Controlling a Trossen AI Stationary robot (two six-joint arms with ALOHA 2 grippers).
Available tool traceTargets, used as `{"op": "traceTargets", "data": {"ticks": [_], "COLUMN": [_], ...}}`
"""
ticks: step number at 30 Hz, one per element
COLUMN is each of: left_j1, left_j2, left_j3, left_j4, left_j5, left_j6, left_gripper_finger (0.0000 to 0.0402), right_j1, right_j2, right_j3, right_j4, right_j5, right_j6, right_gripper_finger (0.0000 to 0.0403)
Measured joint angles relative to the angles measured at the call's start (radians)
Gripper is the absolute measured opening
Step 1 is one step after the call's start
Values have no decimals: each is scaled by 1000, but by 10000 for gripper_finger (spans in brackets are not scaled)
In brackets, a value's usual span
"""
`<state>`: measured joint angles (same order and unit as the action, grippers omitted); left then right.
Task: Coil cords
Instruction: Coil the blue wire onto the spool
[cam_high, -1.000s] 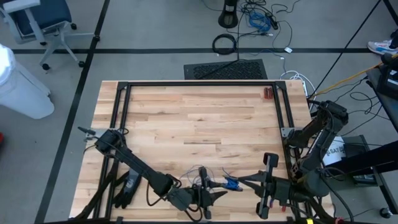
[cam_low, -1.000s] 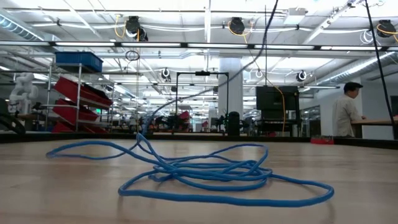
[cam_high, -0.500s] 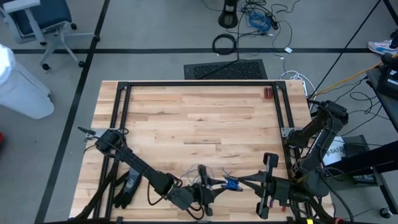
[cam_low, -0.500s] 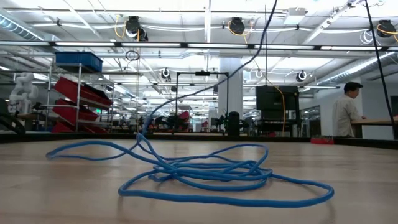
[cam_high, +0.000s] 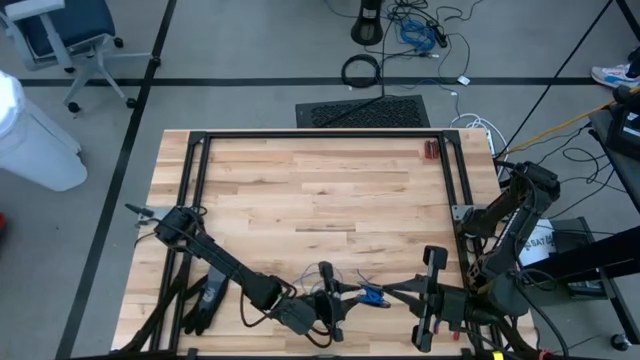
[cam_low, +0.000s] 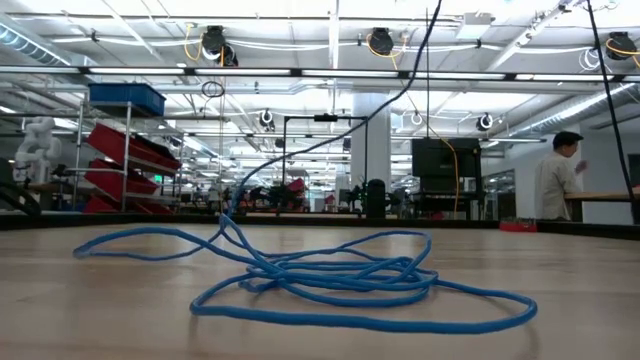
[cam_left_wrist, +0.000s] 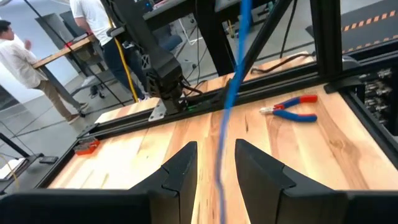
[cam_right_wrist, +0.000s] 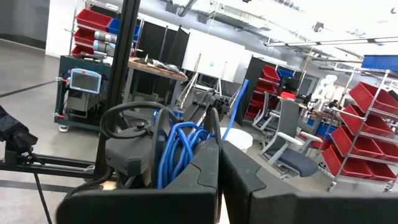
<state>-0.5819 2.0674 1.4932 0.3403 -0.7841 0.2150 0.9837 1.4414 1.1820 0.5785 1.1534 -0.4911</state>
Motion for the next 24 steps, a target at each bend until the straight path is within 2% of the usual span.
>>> {"op": "traceTargets", "data": {"ticks": [17, 20, 24], "left_j1": [1, 1, 1], "left_j2": [0, 0, 0], "left_j3": [0, 0, -1], "left_j4": [-46, -52, -80], "left_j5": [1, 1, 2], "left_j6": [-3, -3, -3], "left_gripper_finger": [111, 94, 49], "right_j1": [0, 0, 0], "right_j2": [0, 0, 0], "right_j3": [0, 0, 0], "right_j4": [0, 0, 0], "right_j5": [-2, -2, -2], "right_j6": [0, 0, 0], "right_gripper_finger": [0, 0, 0]}}
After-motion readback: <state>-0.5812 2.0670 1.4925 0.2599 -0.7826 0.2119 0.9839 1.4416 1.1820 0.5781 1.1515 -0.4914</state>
